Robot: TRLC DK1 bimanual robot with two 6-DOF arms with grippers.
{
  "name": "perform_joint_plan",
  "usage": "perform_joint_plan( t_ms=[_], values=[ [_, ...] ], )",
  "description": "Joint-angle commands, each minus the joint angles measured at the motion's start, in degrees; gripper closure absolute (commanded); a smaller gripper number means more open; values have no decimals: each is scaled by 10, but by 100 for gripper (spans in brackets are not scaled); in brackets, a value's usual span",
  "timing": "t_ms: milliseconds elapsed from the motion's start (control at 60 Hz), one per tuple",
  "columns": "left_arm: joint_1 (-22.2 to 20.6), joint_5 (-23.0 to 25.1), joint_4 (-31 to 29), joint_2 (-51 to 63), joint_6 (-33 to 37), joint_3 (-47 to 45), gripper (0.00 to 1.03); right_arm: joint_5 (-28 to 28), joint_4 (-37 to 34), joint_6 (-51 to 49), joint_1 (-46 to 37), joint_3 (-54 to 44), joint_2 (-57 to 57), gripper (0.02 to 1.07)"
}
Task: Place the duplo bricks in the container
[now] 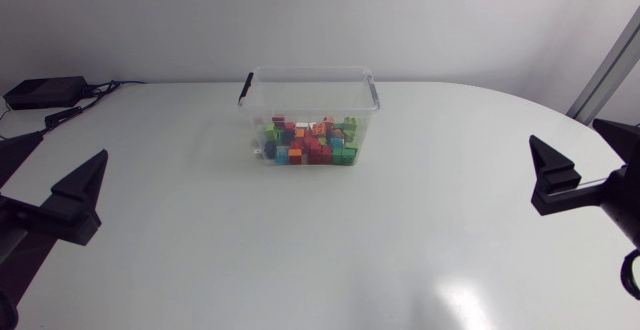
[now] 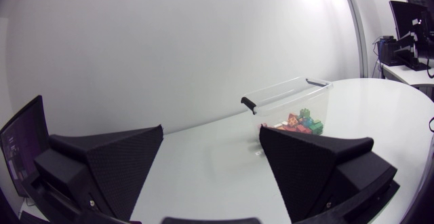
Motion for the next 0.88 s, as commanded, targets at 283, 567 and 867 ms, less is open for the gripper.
perform_joint_plan(
  t_ms=[283,567,867],
  values=[
    [4,-21,43,-64,-87,-107,5,23,-9,97,19,-106,-117,7],
    [4,-38,76,-118,-152,-192,5,40,-16,170,34,-190,-218,7],
    [4,-40,79,-124,-160,-202,5,43,-16,179,36,-200,-230,7]
  ],
)
